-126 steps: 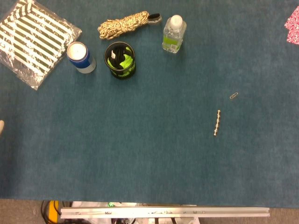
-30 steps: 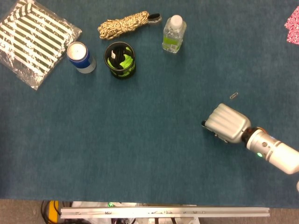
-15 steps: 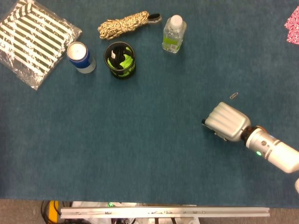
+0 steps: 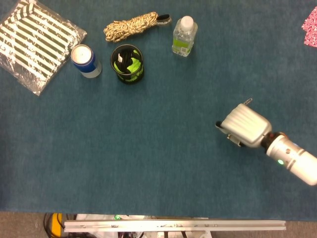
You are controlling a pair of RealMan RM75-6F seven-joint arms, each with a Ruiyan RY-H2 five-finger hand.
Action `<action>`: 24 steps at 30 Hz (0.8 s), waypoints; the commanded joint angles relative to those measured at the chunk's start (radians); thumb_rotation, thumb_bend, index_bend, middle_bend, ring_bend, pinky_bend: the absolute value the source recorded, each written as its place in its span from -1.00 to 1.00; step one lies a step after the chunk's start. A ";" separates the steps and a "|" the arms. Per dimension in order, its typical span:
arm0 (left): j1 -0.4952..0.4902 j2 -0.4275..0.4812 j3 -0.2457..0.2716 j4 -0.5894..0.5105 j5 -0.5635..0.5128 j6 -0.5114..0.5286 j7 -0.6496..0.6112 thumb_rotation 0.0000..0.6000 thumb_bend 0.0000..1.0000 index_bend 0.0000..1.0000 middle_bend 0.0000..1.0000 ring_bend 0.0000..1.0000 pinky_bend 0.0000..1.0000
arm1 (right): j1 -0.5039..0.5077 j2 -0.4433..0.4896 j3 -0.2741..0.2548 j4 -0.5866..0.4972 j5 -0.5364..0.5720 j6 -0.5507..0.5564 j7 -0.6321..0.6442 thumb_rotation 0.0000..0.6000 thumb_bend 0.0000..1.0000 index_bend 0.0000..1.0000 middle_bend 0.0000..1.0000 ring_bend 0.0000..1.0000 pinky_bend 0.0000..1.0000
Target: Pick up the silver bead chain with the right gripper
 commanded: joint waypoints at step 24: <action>-0.006 0.010 0.008 -0.039 0.021 0.000 0.034 1.00 -0.57 -1.00 -1.00 -1.00 -1.00 | -0.047 0.058 0.043 0.102 0.045 0.068 0.379 1.00 -0.26 0.37 0.97 1.00 1.00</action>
